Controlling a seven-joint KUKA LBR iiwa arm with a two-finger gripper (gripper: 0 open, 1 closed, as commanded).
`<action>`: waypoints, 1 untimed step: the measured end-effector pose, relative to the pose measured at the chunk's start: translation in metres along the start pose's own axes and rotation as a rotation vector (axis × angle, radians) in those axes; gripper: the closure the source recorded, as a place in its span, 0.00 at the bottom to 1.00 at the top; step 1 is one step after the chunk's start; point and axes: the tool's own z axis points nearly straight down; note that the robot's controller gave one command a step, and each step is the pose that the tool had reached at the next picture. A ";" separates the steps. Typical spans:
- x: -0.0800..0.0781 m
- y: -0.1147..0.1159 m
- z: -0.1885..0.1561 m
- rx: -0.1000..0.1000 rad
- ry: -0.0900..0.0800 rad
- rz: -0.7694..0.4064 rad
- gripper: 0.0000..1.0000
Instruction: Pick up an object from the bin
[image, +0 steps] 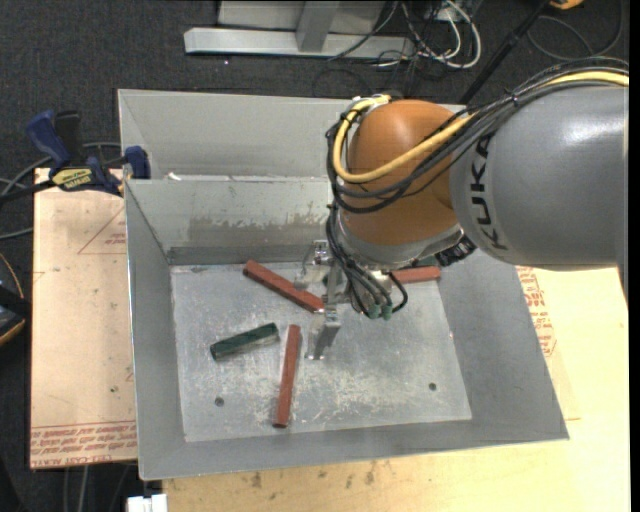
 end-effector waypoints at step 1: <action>0.002 0.014 0.059 0.000 -0.007 -0.304 0.00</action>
Offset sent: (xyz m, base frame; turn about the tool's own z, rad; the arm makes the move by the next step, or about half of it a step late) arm -0.0146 0.0035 -0.1407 -1.0769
